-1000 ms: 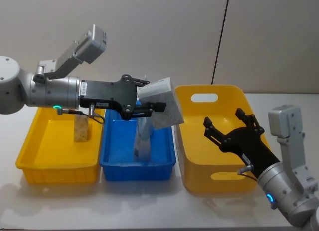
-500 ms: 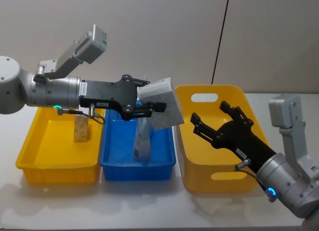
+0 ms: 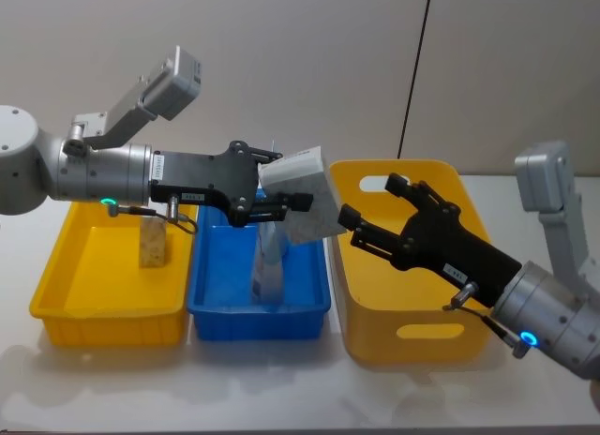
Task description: Bimanual collaborative sorting of washing and personal care products
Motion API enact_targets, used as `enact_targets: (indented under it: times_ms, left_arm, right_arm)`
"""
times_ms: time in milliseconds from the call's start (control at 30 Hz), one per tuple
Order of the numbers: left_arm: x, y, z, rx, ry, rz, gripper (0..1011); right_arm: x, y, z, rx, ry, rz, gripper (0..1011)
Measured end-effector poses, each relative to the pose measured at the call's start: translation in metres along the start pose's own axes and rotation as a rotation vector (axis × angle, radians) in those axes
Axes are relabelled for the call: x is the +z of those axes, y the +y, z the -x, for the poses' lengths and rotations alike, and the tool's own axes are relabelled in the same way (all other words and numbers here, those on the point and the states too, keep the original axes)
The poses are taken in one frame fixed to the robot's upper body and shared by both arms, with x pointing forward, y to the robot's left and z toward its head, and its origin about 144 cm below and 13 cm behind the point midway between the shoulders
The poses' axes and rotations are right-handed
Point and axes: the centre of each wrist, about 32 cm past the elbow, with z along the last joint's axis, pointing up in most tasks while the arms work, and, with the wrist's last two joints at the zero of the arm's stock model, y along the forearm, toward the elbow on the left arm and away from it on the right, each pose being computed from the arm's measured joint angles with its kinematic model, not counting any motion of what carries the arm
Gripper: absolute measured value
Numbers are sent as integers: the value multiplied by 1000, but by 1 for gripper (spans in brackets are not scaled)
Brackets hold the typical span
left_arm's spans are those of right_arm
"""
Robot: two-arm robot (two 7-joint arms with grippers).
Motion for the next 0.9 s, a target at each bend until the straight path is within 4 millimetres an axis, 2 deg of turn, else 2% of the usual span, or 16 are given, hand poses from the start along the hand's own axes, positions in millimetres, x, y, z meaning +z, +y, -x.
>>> enact_targets:
  times_ms: [500, 900]
  left_arm:
    - [0, 0, 0, 0, 0, 0, 390]
    - [0, 0, 0, 0, 0, 0, 390]
  right_arm:
    - [32, 12, -39, 223, -91, 56, 1001]
    - [55, 20, -82, 317, -275, 110, 1001]
